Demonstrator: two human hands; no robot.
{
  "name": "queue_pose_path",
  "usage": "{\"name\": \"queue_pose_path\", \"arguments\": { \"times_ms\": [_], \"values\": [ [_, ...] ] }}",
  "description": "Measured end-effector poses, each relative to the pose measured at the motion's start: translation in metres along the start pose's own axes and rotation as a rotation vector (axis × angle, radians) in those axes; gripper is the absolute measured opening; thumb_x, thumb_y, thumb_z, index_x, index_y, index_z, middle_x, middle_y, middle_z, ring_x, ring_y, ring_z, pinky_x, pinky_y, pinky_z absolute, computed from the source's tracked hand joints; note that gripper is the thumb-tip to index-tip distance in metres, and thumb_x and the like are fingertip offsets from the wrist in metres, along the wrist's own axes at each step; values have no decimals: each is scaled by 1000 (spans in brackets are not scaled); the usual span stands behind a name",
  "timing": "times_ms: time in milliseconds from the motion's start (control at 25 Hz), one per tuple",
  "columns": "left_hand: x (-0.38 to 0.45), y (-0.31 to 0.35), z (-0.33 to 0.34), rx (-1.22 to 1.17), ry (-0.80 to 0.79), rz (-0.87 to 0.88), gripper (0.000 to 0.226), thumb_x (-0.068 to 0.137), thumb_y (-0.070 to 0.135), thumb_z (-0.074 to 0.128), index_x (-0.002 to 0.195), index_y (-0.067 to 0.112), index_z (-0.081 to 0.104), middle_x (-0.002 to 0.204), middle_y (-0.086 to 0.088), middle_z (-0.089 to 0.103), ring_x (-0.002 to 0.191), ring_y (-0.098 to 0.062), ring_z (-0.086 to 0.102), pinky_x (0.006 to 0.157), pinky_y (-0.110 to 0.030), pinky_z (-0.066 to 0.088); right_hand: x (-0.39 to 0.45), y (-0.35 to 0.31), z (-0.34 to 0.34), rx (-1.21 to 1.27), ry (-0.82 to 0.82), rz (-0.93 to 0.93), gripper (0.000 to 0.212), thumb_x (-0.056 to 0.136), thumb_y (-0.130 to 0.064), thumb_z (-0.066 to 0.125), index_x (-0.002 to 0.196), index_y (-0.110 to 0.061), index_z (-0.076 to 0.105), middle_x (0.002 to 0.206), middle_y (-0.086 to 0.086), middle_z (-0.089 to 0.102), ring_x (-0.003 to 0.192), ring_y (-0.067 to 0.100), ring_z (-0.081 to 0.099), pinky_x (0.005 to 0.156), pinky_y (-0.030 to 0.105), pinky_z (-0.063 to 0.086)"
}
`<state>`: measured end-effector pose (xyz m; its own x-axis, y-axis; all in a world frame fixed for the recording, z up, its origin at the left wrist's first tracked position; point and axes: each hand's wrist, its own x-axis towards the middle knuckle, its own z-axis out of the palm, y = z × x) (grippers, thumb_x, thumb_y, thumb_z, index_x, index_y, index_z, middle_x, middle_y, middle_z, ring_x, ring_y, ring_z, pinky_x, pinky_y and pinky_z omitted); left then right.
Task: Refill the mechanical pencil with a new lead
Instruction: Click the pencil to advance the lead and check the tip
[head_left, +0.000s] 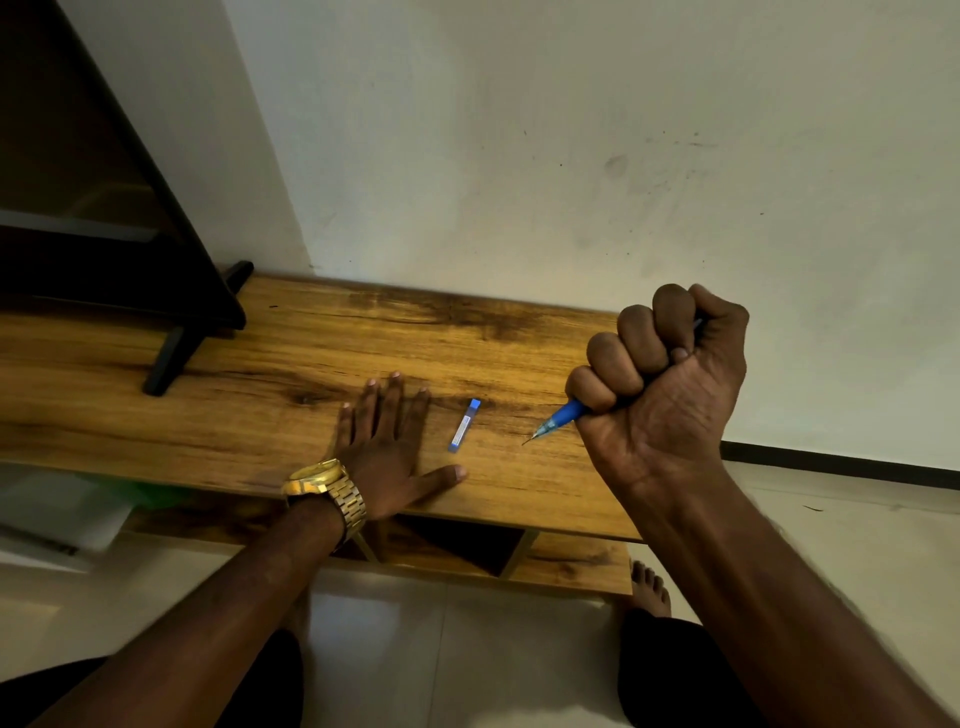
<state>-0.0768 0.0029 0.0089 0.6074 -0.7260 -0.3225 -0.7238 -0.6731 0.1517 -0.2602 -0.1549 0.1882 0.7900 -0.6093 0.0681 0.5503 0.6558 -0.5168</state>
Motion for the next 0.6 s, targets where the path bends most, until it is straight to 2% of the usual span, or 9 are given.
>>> {"name": "queue_pose_path", "arguments": {
  "times_ms": [80,200,320,400,480,600],
  "values": [
    [-2,2,-9,10,-23,-12,121,80,98,33,166,35,-23,174,-5,-36,163,-36,-26,132,-60,-4,1,0,1,13,-2,10,56,112,-44,24,60,-24,22,52,-7,13,43,10,9,43,18,14],
    [-7,3,-32,10,-55,-9,111,87,89,42,170,35,-7,179,-3,-20,167,-33,-11,133,-58,8,2,-2,1,16,25,5,55,112,-41,24,60,-24,22,53,-6,12,44,10,9,42,18,13],
    [-18,6,-53,-14,-13,5,95,93,74,56,169,29,20,180,-4,9,165,-32,17,129,-52,27,2,-4,-1,69,15,2,55,112,-42,23,60,-25,22,53,-6,12,44,10,8,43,20,11],
    [-31,13,-59,-53,73,57,80,95,67,61,161,28,39,169,-2,37,151,-27,41,115,-43,44,3,-4,-4,72,29,-1,54,112,-41,23,61,-24,22,54,-6,12,45,10,8,44,20,10],
    [-45,22,-64,-147,172,128,63,95,65,63,148,32,57,149,6,61,130,-17,60,97,-37,54,4,-4,-5,65,35,-6,53,112,-40,23,61,-24,22,54,-6,12,45,10,8,44,20,11],
    [-63,31,-72,-412,253,232,35,93,58,71,120,37,77,114,19,79,103,3,72,87,-36,63,5,-2,-6,54,58,-6,54,112,-41,25,61,-24,21,53,-6,11,44,10,8,43,20,12]
  ]
}}
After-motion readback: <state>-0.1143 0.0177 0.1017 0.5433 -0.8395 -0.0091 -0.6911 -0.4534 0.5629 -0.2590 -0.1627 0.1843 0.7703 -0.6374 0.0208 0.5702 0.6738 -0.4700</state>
